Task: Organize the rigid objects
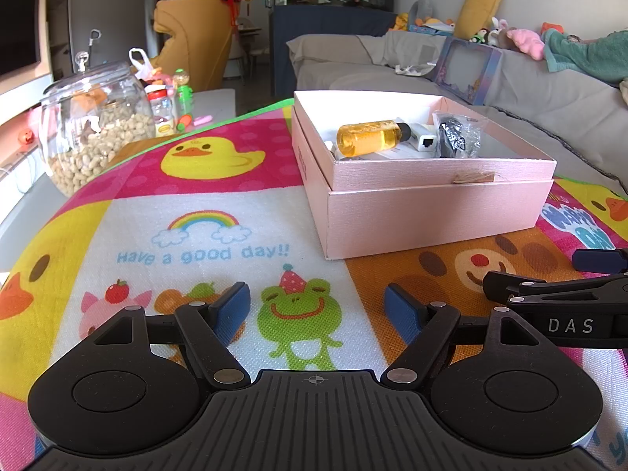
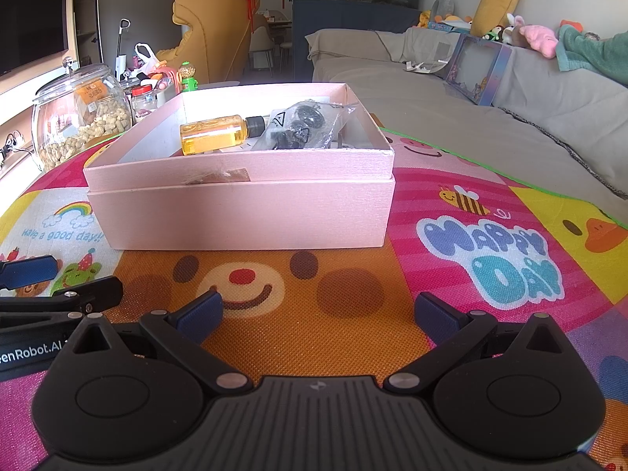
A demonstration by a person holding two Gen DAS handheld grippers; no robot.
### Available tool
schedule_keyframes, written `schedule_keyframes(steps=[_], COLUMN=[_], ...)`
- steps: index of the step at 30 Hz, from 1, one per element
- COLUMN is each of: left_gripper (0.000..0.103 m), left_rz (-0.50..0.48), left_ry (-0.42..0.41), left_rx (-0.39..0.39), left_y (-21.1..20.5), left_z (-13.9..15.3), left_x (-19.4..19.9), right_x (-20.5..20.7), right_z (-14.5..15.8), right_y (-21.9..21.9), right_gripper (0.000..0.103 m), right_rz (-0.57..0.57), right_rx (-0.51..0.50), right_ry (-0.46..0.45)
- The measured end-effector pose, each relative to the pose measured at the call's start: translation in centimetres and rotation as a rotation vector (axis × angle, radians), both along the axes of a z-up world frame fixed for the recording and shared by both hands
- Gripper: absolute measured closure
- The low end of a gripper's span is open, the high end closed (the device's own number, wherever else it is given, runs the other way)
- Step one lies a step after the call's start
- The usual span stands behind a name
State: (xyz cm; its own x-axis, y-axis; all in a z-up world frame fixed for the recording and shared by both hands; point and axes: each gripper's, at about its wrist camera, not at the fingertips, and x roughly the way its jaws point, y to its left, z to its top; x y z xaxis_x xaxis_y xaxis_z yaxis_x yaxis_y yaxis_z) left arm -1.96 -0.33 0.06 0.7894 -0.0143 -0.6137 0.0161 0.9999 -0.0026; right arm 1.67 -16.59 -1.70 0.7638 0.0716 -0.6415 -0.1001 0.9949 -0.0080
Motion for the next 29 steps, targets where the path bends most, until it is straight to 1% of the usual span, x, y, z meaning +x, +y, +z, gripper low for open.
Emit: schedule_keyframes(steps=[18,21,23,25,29], left_gripper=[0.022,0.021,0.021,0.022,0.022], left_rz=[0.000,0.002,0.002,-0.002,-0.005], left_ry=[0.000,0.001,0.001,0.002,0.001], left_rx=[-0.002,0.013,0.003,-0.023,-0.021], left_y=[0.02,-0.30,-0.19,0.19,0.15], left_z=[-0.06,-0.05,-0.06,-0.03,-0.06], left_x=[-0.01,0.01,-0.05,0.00,-0.07], right_x=[0.02,0.02,-0.02,0.09,0.10], right_z=[-0.01,-0.01,0.00,0.01,-0.02], right_y=[0.01,0.00,-0.02,0.04,0.03], right_gripper=[0.000,0.000,0.000,0.000,0.000], right_rz=[0.000,0.000,0.000,0.000,0.000], right_rx=[0.000,0.000,0.000,0.000,-0.001], right_ry=[0.000,0.000,0.000,0.000,0.000])
